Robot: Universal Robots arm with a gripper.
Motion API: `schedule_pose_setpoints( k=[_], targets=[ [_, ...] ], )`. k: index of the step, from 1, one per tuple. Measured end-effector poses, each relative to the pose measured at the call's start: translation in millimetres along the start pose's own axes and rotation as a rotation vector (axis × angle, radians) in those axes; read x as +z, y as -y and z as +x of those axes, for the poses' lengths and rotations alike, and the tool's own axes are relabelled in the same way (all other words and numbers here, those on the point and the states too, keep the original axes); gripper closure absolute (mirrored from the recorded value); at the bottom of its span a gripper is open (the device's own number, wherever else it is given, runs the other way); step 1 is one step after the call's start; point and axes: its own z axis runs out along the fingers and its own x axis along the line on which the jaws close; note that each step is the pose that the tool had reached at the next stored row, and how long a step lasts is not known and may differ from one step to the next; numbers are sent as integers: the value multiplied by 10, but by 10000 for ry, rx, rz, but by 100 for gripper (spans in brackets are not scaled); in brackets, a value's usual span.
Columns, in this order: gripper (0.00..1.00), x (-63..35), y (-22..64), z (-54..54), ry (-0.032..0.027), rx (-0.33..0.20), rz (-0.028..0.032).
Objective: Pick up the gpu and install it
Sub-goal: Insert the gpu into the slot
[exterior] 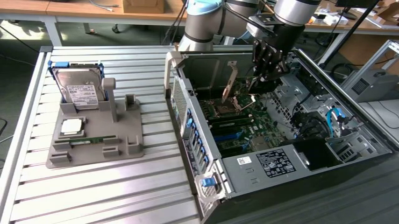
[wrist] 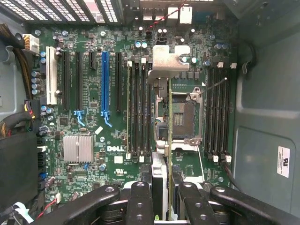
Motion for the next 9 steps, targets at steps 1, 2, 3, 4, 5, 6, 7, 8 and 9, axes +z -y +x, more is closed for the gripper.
schedule_pose_setpoints(
  k=[1,2,3,4,5,6,7,8,9],
  targets=[
    [73,1,0,1,3,0,1],
    [73,1,0,4,3,0,1],
    [73,0,0,8,-1,0,0],
    [73,0,0,11,0,0,0],
    [73,0,0,13,1,0,0],
    [73,0,0,14,0,0,0],
    [73,0,0,16,0,0,0],
    [73,0,0,18,1,0,0],
    [73,0,0,20,0,0,0]
  ],
)
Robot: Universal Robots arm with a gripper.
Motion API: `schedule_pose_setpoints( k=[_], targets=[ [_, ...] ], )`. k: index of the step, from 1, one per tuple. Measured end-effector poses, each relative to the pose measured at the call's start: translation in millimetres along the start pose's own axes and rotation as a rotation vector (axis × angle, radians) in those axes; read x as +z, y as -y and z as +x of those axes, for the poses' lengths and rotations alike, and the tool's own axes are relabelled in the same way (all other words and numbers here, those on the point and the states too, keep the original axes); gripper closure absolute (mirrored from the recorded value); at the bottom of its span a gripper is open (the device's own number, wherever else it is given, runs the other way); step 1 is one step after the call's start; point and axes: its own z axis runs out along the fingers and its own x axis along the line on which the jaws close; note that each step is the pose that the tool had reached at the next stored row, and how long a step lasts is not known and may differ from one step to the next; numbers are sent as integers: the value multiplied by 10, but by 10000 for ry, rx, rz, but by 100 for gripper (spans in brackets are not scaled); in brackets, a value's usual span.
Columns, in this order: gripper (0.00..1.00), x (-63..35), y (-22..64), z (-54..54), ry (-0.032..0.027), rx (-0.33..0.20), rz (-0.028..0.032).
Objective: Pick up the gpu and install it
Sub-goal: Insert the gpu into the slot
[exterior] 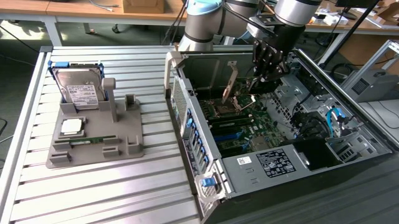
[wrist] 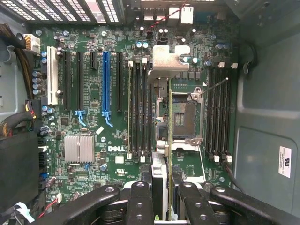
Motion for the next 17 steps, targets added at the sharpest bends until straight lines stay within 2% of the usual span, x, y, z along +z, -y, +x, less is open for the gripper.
schedule_pose_setpoints(
  k=[17],
  targets=[
    [73,1,-1,37,-1,1,0]
  ],
)
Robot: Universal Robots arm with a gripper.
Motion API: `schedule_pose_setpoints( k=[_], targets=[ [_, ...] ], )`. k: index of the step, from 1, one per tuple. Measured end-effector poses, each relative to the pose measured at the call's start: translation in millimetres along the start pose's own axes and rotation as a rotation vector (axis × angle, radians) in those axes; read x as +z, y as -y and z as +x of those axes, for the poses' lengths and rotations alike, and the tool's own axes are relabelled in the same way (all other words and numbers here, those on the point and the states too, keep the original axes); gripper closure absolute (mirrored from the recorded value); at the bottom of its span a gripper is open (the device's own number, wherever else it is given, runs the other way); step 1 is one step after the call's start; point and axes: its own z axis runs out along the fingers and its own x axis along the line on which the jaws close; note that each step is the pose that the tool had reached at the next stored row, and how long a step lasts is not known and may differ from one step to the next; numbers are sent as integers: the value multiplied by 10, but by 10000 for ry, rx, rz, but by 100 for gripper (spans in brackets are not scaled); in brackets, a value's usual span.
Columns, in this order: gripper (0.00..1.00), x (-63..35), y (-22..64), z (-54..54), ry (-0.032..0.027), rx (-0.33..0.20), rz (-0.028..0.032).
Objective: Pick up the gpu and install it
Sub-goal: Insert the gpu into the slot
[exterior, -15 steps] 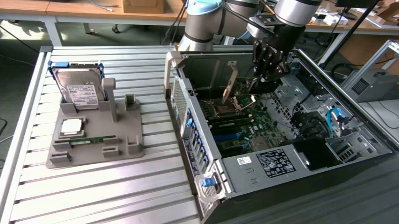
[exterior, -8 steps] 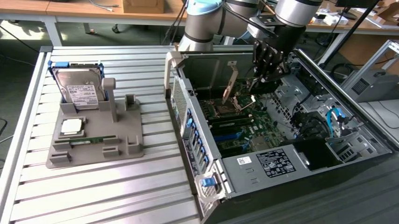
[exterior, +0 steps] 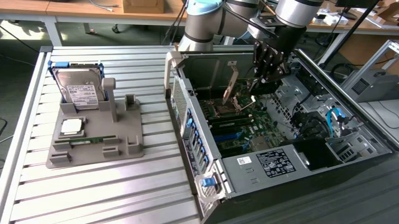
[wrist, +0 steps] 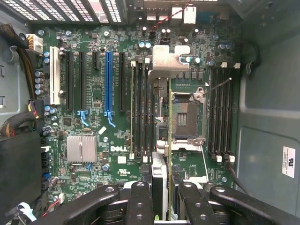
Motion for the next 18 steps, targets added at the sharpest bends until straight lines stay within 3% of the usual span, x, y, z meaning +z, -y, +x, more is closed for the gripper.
schedule_pose_setpoints(
  k=[18],
  targets=[
    [73,4,-9,40,0,-1,0]
  ],
)
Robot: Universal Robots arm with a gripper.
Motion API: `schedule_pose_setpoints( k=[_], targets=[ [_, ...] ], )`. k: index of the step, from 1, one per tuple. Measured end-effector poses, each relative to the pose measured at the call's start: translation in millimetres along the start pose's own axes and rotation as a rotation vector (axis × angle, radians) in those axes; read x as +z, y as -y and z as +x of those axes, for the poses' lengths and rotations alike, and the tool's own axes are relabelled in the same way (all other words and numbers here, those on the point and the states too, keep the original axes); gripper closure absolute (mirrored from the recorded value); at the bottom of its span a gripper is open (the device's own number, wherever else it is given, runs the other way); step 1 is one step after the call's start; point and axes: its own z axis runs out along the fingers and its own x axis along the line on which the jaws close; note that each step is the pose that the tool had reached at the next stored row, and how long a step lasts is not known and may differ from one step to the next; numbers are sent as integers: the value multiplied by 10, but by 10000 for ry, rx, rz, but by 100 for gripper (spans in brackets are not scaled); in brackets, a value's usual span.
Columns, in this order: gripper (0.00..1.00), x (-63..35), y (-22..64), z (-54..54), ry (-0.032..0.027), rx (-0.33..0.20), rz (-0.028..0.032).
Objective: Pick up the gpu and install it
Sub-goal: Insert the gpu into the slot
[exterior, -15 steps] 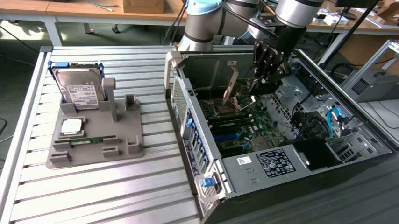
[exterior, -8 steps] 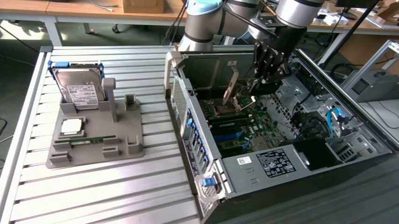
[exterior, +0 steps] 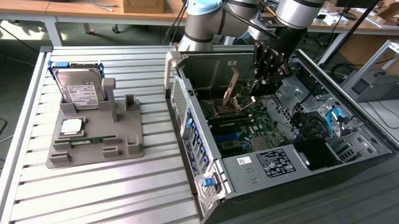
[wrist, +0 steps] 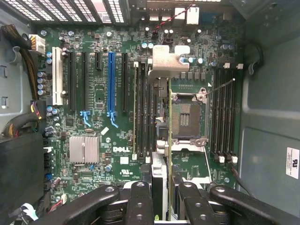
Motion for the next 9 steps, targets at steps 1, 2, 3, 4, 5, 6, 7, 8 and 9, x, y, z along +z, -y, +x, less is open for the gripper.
schedule_pose_setpoints(
  k=[1,2,3,4,5,6,7,8,9],
  targets=[
    [73,0,-1,2,0,0,0],
    [73,0,-2,6,-1,1,0],
    [73,0,-2,8,-1,2,0],
    [73,0,-3,10,-1,2,0],
    [73,0,-3,13,-1,1,0],
    [73,1,-3,15,0,1,0],
    [73,1,-3,17,0,1,0],
    [73,1,-4,19,-1,1,-1],
    [73,1,-4,21,-1,1,0]
  ],
)
